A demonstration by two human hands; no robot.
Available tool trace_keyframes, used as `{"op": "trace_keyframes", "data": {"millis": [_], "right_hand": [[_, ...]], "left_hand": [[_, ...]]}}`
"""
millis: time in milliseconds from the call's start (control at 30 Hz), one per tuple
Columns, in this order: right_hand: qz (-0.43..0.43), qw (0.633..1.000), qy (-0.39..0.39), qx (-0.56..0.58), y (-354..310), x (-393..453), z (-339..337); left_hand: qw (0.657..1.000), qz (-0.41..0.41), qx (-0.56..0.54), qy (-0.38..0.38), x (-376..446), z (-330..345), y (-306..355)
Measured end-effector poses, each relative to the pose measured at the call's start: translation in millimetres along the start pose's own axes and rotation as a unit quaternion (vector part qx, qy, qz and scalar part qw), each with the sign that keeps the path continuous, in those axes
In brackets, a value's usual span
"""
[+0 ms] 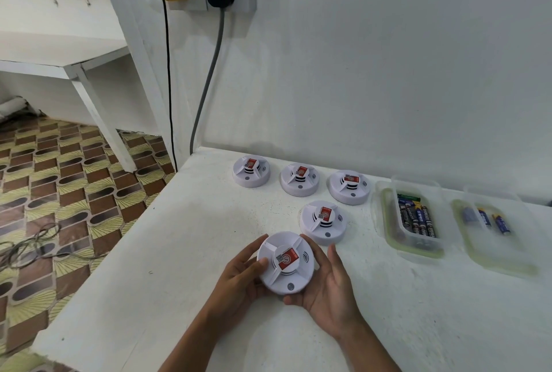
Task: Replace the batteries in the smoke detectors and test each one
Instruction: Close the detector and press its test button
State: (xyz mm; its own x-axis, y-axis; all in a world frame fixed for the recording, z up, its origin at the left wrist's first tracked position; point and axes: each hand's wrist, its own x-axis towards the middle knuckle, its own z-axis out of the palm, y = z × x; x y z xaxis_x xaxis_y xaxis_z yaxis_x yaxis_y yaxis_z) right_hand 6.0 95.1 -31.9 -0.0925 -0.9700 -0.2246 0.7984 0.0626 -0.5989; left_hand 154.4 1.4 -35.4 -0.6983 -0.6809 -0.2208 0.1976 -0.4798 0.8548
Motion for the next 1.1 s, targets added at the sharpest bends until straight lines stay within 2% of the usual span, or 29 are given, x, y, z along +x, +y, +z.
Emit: {"op": "trace_keyframes", "data": {"millis": [167,567,767,1100], "right_hand": [[-0.004,0.999,-0.023,-0.022,0.2,2.3,1.2],[-0.010,0.999,-0.009,-0.035,1.7,3.9,-0.3],[-0.002,0.999,-0.039,-0.031,0.8,4.9,-0.2],[0.002,1.000,-0.010,-0.007,0.7,2.1,-0.7]], "left_hand": [[1.000,-0.009,-0.011,-0.010,-1.7,1.5,3.4],[1.000,0.000,0.012,0.017,-1.7,4.6,3.6],[1.000,0.002,0.014,0.024,-3.4,7.8,5.8],[1.000,0.001,0.010,0.024,-3.8,8.4,4.6]]}}
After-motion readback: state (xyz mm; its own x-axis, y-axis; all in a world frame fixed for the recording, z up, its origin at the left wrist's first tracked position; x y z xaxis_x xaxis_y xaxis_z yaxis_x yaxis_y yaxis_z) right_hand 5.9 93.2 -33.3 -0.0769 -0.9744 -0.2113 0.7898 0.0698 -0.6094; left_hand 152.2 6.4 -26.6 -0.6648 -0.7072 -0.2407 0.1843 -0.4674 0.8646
